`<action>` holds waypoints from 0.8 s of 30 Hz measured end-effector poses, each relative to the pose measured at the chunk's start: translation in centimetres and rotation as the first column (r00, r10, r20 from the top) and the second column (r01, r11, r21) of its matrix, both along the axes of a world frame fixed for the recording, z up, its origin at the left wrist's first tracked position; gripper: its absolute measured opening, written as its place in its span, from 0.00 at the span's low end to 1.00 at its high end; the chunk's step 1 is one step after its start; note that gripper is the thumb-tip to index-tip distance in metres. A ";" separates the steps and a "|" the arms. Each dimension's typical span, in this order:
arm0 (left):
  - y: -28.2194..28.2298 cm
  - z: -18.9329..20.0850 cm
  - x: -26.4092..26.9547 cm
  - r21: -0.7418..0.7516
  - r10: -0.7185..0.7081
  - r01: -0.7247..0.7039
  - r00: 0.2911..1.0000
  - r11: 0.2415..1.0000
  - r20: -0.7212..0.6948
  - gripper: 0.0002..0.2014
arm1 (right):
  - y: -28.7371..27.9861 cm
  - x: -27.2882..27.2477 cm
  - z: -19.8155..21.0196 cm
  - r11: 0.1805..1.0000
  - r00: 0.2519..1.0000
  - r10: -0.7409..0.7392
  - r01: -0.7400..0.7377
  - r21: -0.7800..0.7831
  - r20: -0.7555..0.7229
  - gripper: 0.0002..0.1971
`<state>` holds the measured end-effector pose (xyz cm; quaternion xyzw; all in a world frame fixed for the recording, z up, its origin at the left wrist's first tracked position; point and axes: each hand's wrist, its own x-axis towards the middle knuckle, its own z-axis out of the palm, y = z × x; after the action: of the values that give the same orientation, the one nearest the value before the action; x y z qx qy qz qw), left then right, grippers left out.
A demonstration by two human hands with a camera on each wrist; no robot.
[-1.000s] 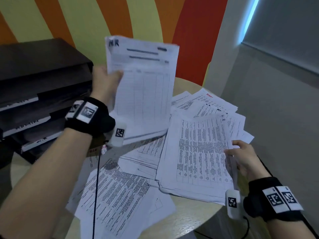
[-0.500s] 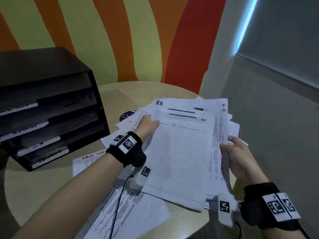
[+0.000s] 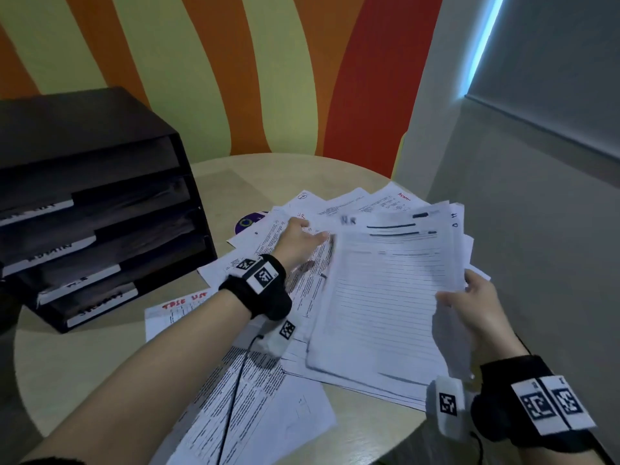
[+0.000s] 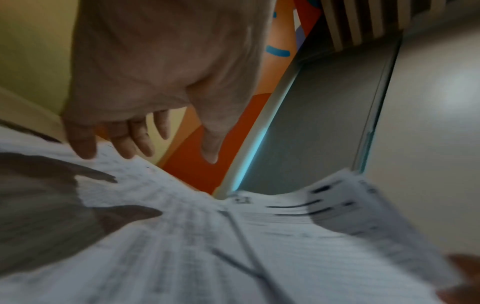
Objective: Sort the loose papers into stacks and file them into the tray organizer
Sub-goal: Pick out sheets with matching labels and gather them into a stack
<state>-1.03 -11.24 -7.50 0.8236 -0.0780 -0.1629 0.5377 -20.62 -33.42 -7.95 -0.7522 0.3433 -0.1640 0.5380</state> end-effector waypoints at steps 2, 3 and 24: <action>1.5 -0.6 2.1 0.219 0.056 -0.075 0.994 0.973 0.092 0.39 | -0.9 -0.4 0.0 0.998 0.999 -0.052 0.052 -0.023 -0.010 0.14; 2.4 -0.8 3.1 0.351 0.077 -0.122 0.987 0.928 0.140 0.44 | -1.3 -0.5 -0.1 0.997 0.997 -0.072 0.072 -0.015 -0.014 0.14; 4.8 -2.9 4.8 0.607 -0.002 -0.205 0.947 0.768 0.321 0.12 | -2.0 -0.7 -1.1 0.992 0.993 -0.118 0.117 0.050 0.010 0.15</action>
<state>3.75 -6.41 -10.39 0.9739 -0.0551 -0.0215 0.2189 -21.29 -35.44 -9.09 -0.7161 0.3873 -0.1919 0.5482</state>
